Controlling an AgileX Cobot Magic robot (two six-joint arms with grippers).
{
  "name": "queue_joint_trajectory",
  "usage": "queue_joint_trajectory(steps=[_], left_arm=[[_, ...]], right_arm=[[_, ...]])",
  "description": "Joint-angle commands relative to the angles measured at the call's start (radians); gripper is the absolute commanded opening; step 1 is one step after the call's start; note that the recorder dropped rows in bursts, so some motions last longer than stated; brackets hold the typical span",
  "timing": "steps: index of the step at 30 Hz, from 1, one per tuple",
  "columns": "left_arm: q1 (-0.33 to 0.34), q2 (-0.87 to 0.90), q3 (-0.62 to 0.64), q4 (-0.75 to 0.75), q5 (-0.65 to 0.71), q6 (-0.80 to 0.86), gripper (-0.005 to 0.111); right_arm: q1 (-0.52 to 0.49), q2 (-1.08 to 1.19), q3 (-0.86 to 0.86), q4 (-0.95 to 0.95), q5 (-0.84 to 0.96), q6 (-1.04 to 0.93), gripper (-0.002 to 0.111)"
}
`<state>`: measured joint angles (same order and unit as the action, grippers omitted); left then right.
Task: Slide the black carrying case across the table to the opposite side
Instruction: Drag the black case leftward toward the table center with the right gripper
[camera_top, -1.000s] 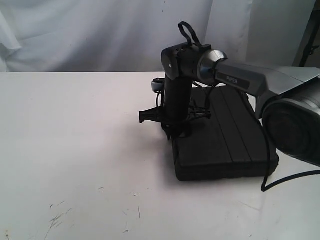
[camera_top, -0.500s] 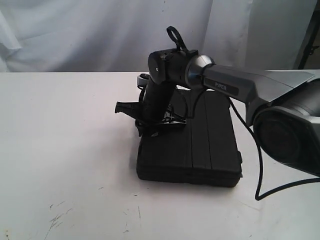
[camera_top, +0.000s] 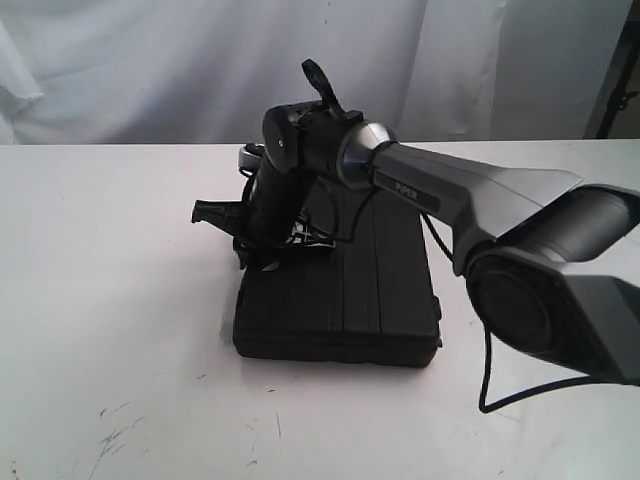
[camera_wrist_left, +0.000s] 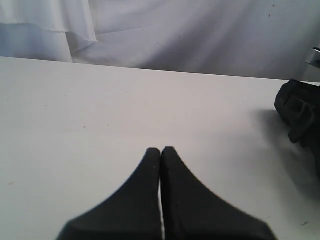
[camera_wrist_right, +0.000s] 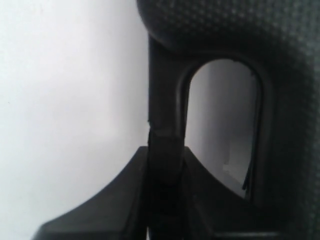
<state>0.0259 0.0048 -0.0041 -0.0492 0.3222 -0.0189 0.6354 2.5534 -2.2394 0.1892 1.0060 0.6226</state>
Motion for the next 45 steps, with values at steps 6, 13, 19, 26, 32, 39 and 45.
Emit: queue_joint_trajectory(steps=[6, 13, 19, 26, 32, 39, 45], left_arm=[[-0.002, -0.005, 0.004, 0.0, -0.01, -0.006, 0.0], [-0.002, -0.005, 0.004, 0.0, -0.01, -0.006, 0.0], [-0.002, -0.005, 0.004, 0.0, -0.01, -0.006, 0.0], [-0.002, -0.005, 0.004, 0.0, -0.01, -0.006, 0.0], [-0.002, -0.005, 0.004, 0.0, -0.01, -0.006, 0.0], [-0.002, -0.005, 0.004, 0.0, -0.01, -0.006, 0.0], [-0.002, -0.005, 0.004, 0.0, -0.01, -0.006, 0.0]], right_arm=[[0.046, 0.064, -0.131, 0.115, -0.093, 0.002, 0.0], [0.069, 0.066, -0.131, 0.119, -0.127, 0.014, 0.0], [0.081, 0.066, -0.131, 0.124, -0.165, 0.006, 0.016], [0.081, 0.066, -0.131, 0.114, -0.165, -0.002, 0.069], [0.081, 0.063, -0.131, 0.091, -0.11, -0.004, 0.08], [0.081, 0.033, -0.131, 0.018, -0.035, -0.002, 0.08], [0.081, 0.008, -0.131, 0.016, -0.035, 0.005, 0.08]])
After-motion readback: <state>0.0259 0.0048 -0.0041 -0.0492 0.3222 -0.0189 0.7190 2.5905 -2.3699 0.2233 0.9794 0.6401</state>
